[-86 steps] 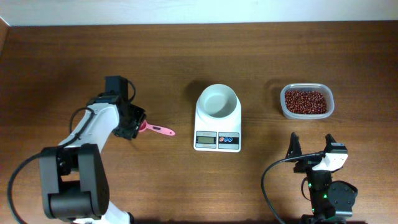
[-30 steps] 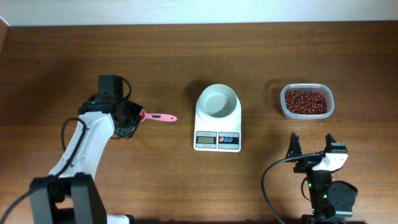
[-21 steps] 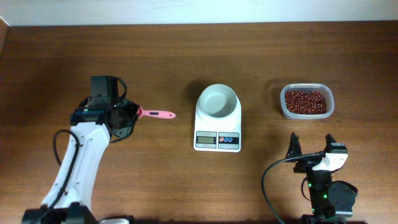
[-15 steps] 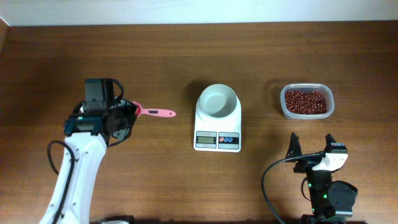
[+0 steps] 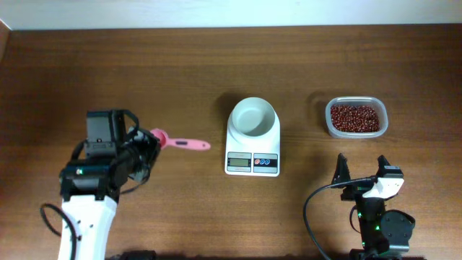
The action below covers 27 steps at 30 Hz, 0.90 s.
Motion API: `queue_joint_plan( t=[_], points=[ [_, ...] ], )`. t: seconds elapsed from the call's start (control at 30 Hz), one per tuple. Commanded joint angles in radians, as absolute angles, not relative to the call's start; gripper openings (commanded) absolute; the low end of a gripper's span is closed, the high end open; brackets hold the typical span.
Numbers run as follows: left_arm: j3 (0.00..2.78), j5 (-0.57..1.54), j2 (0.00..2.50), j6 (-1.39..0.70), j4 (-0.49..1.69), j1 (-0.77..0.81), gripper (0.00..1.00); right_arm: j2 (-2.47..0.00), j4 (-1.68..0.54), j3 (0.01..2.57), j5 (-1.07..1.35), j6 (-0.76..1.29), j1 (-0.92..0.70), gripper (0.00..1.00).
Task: Scoop and weigh 50g on scale
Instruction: 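Lift the pink scoop and swing its handle toward the scale, then reach the right gripper toward the pink scoop's handle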
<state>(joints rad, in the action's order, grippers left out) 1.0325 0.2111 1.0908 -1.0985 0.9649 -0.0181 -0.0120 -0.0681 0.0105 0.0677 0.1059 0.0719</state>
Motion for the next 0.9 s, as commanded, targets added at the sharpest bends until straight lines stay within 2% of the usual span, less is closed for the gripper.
queue_joint_plan(
  t=[0.0,0.33,0.53,0.6,0.63,0.77,0.87],
  points=[
    [1.028,0.226,1.057,-1.159,0.986,0.037,0.0,-0.004,-0.075,0.006,0.055,0.113,0.066,0.99],
    [1.028,0.221,1.056,-1.163,0.994,0.193,0.0,-0.004,-0.075,0.006,0.055,0.113,0.066,0.99],
    [1.028,0.213,1.056,-1.163,1.03,0.207,0.0,-0.004,-0.072,0.006,0.065,0.113,0.065,0.99],
    [1.028,0.212,1.056,-1.164,1.03,0.207,0.0,-0.004,-0.065,0.006,0.153,0.13,0.065,0.99],
    [1.028,0.206,1.056,-1.168,1.03,0.207,0.0,-0.004,-0.059,0.006,0.207,0.195,0.065,0.99],
    [1.028,0.185,1.056,-1.178,1.031,0.207,0.0,-0.004,-0.049,0.006,0.384,0.692,0.065,0.99],
    [1.028,0.179,1.056,-1.178,1.03,0.207,0.0,-0.004,-0.046,0.006,0.505,0.943,0.066,0.99]
  ],
)
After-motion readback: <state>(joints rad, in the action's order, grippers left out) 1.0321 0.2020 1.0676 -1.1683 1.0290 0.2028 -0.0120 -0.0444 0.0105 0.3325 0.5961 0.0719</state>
